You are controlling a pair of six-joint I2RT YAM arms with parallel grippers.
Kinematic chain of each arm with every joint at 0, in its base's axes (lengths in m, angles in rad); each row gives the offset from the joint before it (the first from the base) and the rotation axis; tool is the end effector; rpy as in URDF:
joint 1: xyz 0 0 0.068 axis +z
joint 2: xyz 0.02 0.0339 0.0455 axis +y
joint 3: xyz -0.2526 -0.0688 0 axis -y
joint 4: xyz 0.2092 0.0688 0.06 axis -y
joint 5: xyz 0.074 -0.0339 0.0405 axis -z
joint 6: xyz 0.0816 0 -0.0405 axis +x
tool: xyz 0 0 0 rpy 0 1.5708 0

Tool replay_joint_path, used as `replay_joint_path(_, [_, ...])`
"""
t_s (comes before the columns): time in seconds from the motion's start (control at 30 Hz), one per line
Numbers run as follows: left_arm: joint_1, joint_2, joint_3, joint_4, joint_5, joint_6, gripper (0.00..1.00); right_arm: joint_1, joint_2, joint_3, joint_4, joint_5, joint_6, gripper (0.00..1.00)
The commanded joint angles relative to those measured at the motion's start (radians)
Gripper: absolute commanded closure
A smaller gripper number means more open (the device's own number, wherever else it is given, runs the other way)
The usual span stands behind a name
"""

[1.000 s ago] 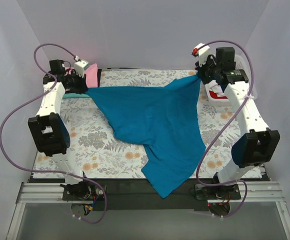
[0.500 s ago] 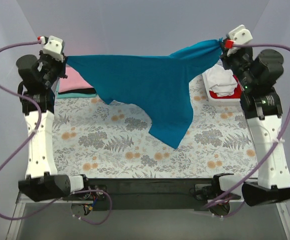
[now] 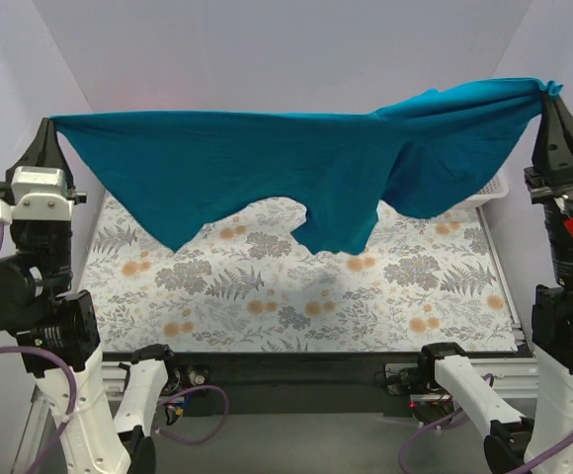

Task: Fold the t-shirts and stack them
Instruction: Flatten the tshirt out

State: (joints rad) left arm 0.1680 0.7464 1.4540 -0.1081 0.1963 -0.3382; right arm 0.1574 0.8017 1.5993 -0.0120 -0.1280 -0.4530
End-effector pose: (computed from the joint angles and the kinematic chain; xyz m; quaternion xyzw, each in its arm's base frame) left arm 0.0832 -0.0020 0.5535 -0.0324 0.4714 -0.1204 0.8730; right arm 0.0547 0.0192 0.5962 -0.1711 0.3464 -0.1116 0.9156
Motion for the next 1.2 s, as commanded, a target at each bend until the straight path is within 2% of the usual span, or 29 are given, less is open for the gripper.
replay_joint_path(0.0, [0.007,0.016,0.063,0.002,-0.109,0.073,1.0,-0.005,0.027,0.08,0.075,0.051,-0.044,0.99])
replay_joint_path(0.13, [0.007,0.066,0.104,-0.024,-0.132,0.12,1.0,-0.005,0.1,0.171,0.076,0.035,-0.105,0.99])
replay_joint_path(0.23, [0.008,0.09,0.071,-0.057,-0.104,0.162,1.0,-0.006,0.158,0.162,0.076,-0.019,-0.142,0.99])
replay_joint_path(0.33, [0.007,0.087,-0.042,-0.087,-0.037,0.228,1.0,-0.005,0.175,0.036,0.081,-0.117,-0.174,0.99])
replay_joint_path(0.43, [0.007,0.088,-0.138,-0.134,0.057,0.255,1.0,-0.005,0.163,-0.174,0.102,-0.226,-0.246,0.99])
replay_joint_path(0.47, [0.007,0.09,-0.215,-0.136,0.107,0.26,1.0,-0.005,0.154,-0.296,0.116,-0.246,-0.265,0.99])
replay_joint_path(0.57, [0.007,0.128,-0.366,-0.151,0.199,0.277,1.0,-0.004,0.171,-0.482,0.179,-0.304,-0.332,0.99])
replay_joint_path(0.7, [0.007,0.282,-0.527,-0.104,0.248,0.283,1.0,0.004,0.261,-0.635,0.226,-0.355,-0.392,0.99])
replay_joint_path(0.83, [0.001,0.422,-0.63,0.01,0.253,0.301,1.0,0.017,0.421,-0.697,0.271,-0.36,-0.483,0.99])
replay_joint_path(0.9, [-0.005,0.566,-0.627,0.057,0.236,0.306,1.0,0.024,0.545,-0.69,0.29,-0.352,-0.519,0.99])
replay_joint_path(1.07, [-0.009,0.914,-0.437,0.067,0.189,0.283,1.0,0.028,0.822,-0.567,0.345,-0.289,-0.555,0.99])
replay_joint_path(1.17, [-0.01,1.014,-0.325,0.061,0.189,0.268,1.0,0.028,0.933,-0.5,0.349,-0.265,-0.567,0.99])
